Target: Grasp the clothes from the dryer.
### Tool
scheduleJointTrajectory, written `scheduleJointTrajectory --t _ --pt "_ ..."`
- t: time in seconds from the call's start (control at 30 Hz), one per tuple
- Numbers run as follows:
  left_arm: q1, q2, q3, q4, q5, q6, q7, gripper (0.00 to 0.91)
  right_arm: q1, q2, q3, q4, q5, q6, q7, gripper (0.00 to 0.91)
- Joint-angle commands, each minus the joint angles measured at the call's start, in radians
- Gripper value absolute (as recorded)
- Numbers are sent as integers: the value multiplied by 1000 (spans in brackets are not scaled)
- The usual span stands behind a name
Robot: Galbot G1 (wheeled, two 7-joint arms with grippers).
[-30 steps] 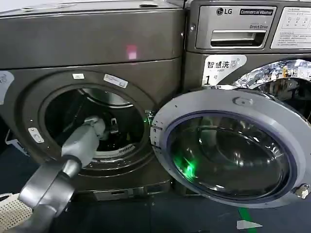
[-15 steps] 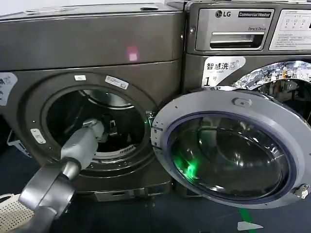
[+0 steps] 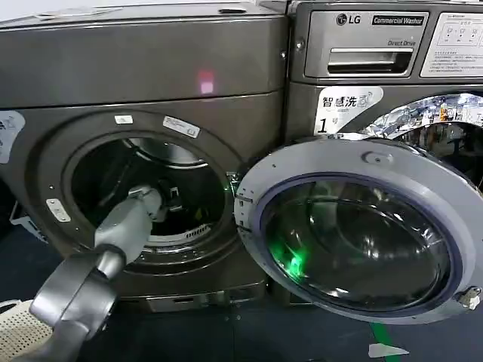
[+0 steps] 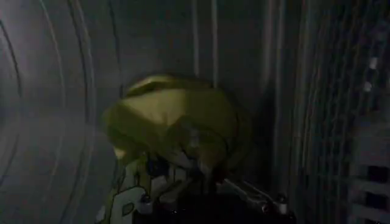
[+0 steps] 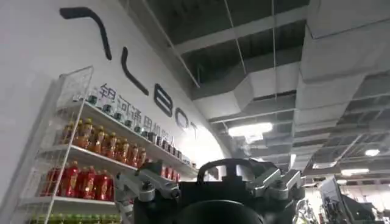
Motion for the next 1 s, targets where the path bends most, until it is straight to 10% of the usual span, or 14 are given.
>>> scheduleJointTrajectory --t 0.03,0.53,1.0 --pt "6 10 -125 -87 -51 53 -88 0 5 3 -4 4 0 -1 2 907" --pt "275 39 -354 -556 -475 151 -661 0 10 9 -11 12 21 12 13 907" --pt "496 -72 -623 -831 -657 -70 -1019 0 18 7 -11 14 15 93 34 907"
